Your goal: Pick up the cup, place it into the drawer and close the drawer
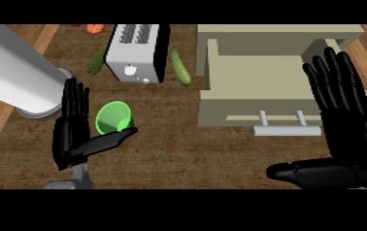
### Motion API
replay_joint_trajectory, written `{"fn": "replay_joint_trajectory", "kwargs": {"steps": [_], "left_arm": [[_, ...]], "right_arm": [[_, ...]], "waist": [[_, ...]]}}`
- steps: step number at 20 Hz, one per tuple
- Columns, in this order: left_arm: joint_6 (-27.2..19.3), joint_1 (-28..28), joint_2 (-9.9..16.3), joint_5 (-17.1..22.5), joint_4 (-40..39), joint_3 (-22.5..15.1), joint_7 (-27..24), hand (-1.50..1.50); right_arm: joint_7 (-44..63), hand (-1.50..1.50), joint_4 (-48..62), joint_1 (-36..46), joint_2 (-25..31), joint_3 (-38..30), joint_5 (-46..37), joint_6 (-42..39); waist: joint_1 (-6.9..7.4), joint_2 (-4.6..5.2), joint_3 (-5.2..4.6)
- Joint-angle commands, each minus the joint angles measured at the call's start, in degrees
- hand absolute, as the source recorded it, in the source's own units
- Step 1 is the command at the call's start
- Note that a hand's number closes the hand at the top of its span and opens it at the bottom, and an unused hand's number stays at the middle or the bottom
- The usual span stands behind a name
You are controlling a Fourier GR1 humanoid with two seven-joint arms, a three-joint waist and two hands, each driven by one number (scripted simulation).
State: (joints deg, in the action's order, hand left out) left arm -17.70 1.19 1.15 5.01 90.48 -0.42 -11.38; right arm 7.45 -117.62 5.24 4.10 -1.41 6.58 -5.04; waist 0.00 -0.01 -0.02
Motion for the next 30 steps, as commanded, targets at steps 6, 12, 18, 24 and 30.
{"fn": "replay_joint_trajectory", "kwargs": {"steps": [6, 12, 18, 24, 30], "left_arm": [[3.85, 1.91, 1.01, 3.14, -11.66, 3.8, -6.51, -1.5], [4.12, 4.9, 1.0, 2.98, -17.01, 4.87, -8.02, -1.5], [7.41, 3.33, 1.09, 5.18, -25.66, 7.28, -18.03, -1.5], [8.49, 6.09, 1.04, 6.41, -35.19, 9.69, -24.67, -1.5], [9.74, 6.05, 1.94, 6.95, -36.53, 9.84, -25.38, -1.5]], "right_arm": [[2.87, -1.5, -2.86, 0.48, 0.6, -0.55, 0.9, -0.23], [3.97, -1.5, -4.33, 0.09, 1.44, -1.52, 2.44, -1.41], [0.93, -1.5, 1.14, 2.1, -0.05, -0.16, -0.63, -0.26], [-3.8, -1.5, 1.04, -2.79, -1.52, 1.03, -1.34, -1.38], [4.56, -1.5, -0.27, 5.03, 1.3, -1.74, 1.49, -0.46]], "waist": [[-0.07, 0.0, 0.0], [-0.13, -0.01, 0.01], [0.01, 0.02, 0.01], [-0.12, 0.03, 0.01], [0.04, 0.01, 0.01]]}}
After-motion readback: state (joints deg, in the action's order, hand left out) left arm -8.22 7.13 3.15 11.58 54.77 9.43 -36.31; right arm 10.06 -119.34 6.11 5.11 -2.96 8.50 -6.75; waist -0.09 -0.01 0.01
